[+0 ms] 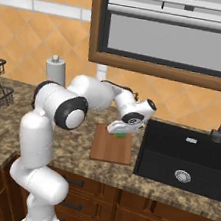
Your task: Pick up the sponge from the counter and clean the cutting board by briefly scrubbing or pressing down on the cutting board. Once finished, release the sponge.
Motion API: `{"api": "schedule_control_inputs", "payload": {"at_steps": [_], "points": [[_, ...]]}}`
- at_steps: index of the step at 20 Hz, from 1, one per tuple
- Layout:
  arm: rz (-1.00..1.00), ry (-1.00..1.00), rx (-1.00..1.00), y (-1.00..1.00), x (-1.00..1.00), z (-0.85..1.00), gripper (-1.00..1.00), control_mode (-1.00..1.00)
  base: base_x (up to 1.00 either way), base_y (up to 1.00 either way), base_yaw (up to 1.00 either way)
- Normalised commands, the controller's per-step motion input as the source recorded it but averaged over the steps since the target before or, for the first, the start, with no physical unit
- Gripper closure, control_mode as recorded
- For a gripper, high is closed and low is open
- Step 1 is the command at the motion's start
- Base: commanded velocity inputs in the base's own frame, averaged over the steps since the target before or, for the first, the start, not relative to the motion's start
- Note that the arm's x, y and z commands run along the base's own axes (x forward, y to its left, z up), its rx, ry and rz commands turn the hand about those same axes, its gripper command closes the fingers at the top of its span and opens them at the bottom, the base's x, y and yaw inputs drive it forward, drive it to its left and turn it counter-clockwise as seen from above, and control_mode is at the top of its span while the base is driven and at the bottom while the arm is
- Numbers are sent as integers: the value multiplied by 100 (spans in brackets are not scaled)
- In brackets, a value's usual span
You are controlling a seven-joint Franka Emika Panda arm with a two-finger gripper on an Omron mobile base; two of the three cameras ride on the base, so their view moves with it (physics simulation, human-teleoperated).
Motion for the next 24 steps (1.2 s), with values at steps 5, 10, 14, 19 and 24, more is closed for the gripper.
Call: {"api": "schedule_control_inputs", "payload": {"at_steps": [5,10,14,19,24], "points": [[-1,-14,-30,100,-20,36,100,-100,0,0,0],[-1,0,-6,100,-5,0,100,-100,0,0,0],[1,7,0,89,0,0,100,-100,0,0,0],[0,1,0,63,-1,-3,100,-100,0,0,0],[0,1,0,34,0,-20,-100,-100,0,0,0]]}}
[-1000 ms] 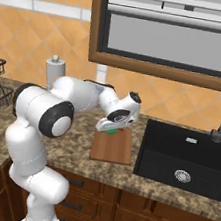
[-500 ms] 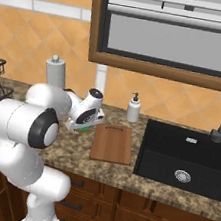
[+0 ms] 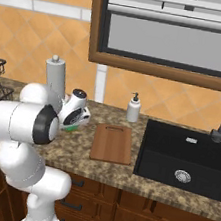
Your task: Pick up the sponge from the counter and clean the cutting board by briefly scrubbing or pressing down on the cutting board. Once finished, release the sponge.
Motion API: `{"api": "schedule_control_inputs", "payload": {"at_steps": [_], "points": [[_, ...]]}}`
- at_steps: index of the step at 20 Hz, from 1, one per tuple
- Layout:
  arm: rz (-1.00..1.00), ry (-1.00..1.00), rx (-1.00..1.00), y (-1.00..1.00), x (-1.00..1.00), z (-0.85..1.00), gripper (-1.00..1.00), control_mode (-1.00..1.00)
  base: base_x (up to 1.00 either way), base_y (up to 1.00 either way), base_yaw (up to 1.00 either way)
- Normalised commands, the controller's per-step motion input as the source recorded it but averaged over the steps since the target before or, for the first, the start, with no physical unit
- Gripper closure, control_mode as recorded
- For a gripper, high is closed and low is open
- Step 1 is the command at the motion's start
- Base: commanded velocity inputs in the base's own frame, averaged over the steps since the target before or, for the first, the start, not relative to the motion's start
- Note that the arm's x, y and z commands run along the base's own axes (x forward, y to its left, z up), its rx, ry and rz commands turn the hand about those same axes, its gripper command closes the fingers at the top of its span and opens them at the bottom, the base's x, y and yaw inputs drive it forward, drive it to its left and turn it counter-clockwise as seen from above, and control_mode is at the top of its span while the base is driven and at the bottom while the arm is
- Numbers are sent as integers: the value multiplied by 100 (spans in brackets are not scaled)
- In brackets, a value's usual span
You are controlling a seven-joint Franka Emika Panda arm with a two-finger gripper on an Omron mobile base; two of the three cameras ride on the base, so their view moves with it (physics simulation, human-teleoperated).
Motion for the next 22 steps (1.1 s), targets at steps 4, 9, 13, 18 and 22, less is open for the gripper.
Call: {"api": "schedule_control_inputs", "payload": {"at_steps": [4,9,13,18,22], "points": [[0,0,6,2,-10,-7,-100,-100,0,0,0],[0,0,-2,0,-17,14,-100,-100,0,0,0],[0,0,0,0,-3,71,-100,-100,0,0,0],[0,0,0,-25,-50,89,-100,-100,0,0,0],[-12,0,0,-40,-94,56,-100,-100,0,0,0]]}}
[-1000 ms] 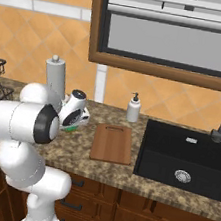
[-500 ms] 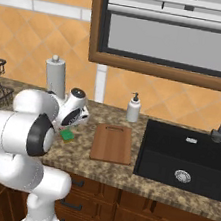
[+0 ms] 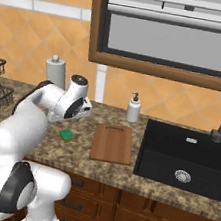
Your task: Pick up the sponge from the counter and clean the cutting board by briefly scrubbing or pressing down on the cutting board. Once finished, release the sponge.
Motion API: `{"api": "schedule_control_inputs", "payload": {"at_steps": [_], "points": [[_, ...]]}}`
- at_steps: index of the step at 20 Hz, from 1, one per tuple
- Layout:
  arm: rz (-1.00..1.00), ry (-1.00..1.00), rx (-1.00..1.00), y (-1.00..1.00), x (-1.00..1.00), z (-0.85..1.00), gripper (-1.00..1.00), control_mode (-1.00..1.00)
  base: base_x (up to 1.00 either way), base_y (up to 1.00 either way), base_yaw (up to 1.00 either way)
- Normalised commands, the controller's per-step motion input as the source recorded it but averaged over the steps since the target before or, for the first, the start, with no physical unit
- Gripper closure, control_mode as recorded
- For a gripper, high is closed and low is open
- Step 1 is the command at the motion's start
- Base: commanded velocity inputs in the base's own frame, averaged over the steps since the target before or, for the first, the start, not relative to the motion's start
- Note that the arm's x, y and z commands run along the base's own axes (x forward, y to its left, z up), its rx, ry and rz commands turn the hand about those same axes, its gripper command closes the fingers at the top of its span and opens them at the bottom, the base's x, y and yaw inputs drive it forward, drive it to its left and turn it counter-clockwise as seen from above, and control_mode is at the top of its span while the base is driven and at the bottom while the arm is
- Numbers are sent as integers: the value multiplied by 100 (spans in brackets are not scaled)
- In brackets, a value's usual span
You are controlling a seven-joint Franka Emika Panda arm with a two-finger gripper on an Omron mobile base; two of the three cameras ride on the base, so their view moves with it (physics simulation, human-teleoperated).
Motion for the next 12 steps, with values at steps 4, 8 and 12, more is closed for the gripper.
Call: {"api": "schedule_control_inputs", "payload": {"at_steps": [4,8,12], "points": [[-17,-17,0,-10,-92,34,-100,-100,0,0,0],[-29,-15,6,0,-87,26,-100,-100,0,0,0],[-39,-9,14,0,-100,7,-100,-100,0,0,0]]}}
